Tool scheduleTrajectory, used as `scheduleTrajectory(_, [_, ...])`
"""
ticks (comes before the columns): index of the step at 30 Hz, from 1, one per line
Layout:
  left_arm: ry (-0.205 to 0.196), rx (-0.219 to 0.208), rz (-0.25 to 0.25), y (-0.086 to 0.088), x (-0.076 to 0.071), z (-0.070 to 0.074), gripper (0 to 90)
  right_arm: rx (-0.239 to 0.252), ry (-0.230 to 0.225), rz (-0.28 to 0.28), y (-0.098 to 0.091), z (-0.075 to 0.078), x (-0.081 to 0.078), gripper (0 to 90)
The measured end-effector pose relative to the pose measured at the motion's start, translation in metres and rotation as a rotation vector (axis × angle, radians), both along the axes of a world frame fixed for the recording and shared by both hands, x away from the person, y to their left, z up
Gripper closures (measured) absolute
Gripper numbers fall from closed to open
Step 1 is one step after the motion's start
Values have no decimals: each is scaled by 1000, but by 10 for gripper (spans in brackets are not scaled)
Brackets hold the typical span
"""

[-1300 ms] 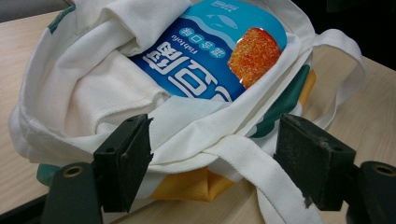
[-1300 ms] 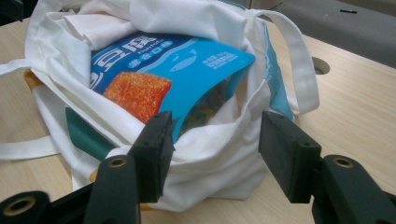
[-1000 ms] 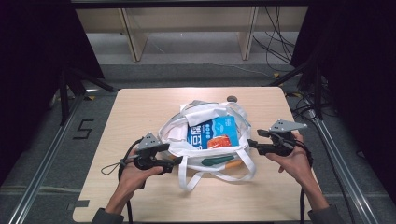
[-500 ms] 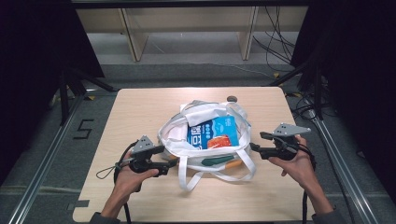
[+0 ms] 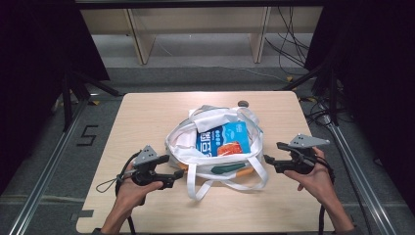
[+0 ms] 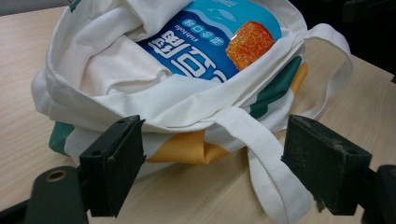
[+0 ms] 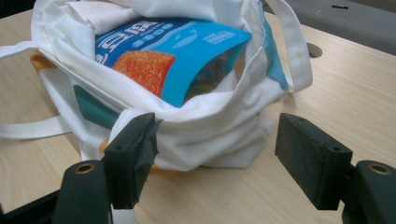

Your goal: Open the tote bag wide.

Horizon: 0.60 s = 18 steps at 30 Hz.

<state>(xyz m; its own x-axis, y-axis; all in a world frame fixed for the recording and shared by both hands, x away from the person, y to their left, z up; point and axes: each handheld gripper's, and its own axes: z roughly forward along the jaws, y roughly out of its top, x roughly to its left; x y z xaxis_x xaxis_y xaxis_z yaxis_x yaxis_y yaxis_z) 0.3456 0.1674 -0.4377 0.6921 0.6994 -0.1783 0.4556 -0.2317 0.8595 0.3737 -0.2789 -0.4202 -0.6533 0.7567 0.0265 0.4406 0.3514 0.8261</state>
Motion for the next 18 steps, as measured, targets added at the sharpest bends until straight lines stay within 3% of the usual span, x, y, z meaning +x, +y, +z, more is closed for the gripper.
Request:
scheduleTrajectory(1, [-5, -8, -4, 0, 0, -1, 193, 2, -14, 4, 0, -1, 0, 305])
scheduleTrajectory(5, [-8, -1, -11, 2, -3, -4, 189, -4, 6, 3, -1, -4, -3, 301])
scheduleTrajectory(6, [7, -9, -7, 1, -4, -5, 188, -13, -13, 15, -3, -4, -2, 300])
scheduleTrajectory(9, [7, -4, -17, 1, -5, -9, 184, -11, -15, 12, -4, -4, -5, 296])
scheduleTrajectory(10, [13, -11, -12, 0, -6, -9, 182, -4, 5, 9, -4, -4, -6, 296])
scheduleTrajectory(14, [13, -12, -17, 0, -9, -12, 180, -6, -8, 18, -4, -5, -9, 293])
scheduleTrajectory(16, [7, -2, -12, 0, -11, -12, 178, -4, 22, 13, -3, -5, -13, 290])
scheduleTrajectory(17, [2, 0, -20, 0, -13, -12, 178, -4, -13, 15, -3, -7, -12, 288])
scheduleTrajectory(18, [-7, 6, -27, 1, -13, -12, 178, -7, 14, 18, -3, -6, -14, 288])
